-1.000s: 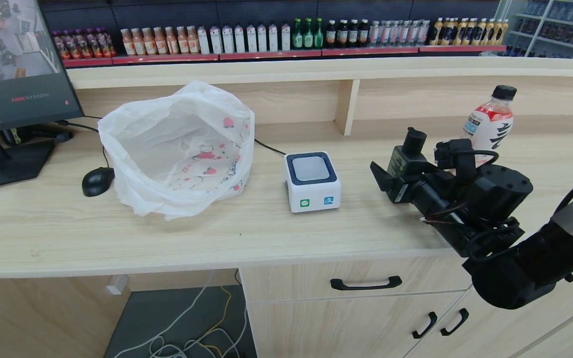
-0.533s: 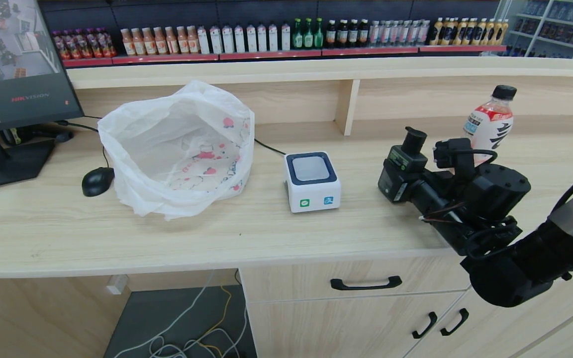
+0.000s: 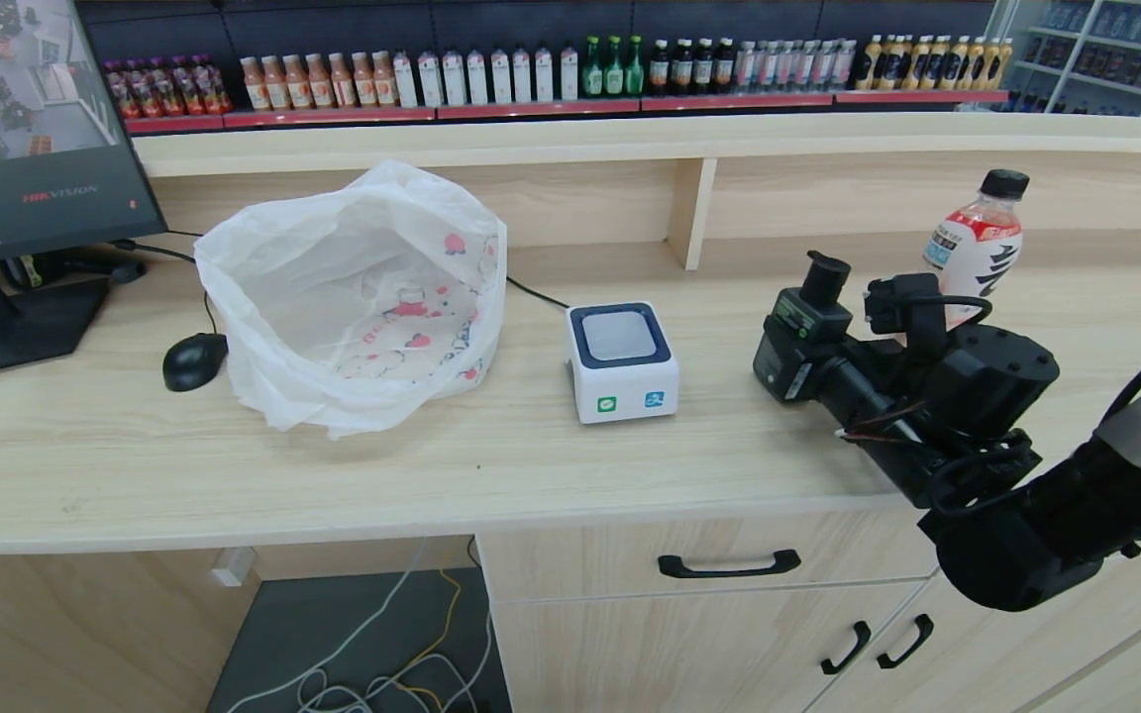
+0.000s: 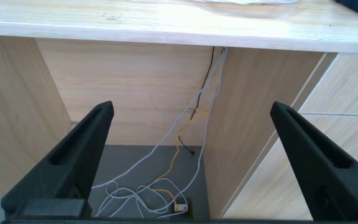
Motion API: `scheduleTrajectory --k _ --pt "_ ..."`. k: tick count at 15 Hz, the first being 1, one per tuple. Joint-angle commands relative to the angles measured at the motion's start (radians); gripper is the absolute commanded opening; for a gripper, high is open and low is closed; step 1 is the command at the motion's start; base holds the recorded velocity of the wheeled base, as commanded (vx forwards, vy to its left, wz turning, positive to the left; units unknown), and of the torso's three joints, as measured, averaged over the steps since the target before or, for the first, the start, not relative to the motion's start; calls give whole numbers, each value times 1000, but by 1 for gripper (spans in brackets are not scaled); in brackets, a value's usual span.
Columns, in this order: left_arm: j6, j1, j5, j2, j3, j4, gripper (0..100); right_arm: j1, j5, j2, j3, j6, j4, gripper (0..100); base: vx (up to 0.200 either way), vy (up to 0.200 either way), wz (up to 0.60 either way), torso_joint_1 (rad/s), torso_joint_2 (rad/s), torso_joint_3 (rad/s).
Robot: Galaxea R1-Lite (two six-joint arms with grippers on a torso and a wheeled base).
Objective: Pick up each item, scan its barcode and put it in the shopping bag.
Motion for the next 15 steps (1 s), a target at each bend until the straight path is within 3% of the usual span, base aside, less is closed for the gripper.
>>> scheduleTrajectory --k 1,3,15 --pt "1 0 0 0 0 0 100 1 1 -27 9 0 -1 0 0 0 0 0 0 0" --pt "-1 0 0 0 0 0 100 2 1 -55 15 0 -1 0 0 0 0 0 0 0" --pt "-1 0 0 0 0 0 100 38 10 -384 333 4 -4 0 0 0 0 0 0 0"
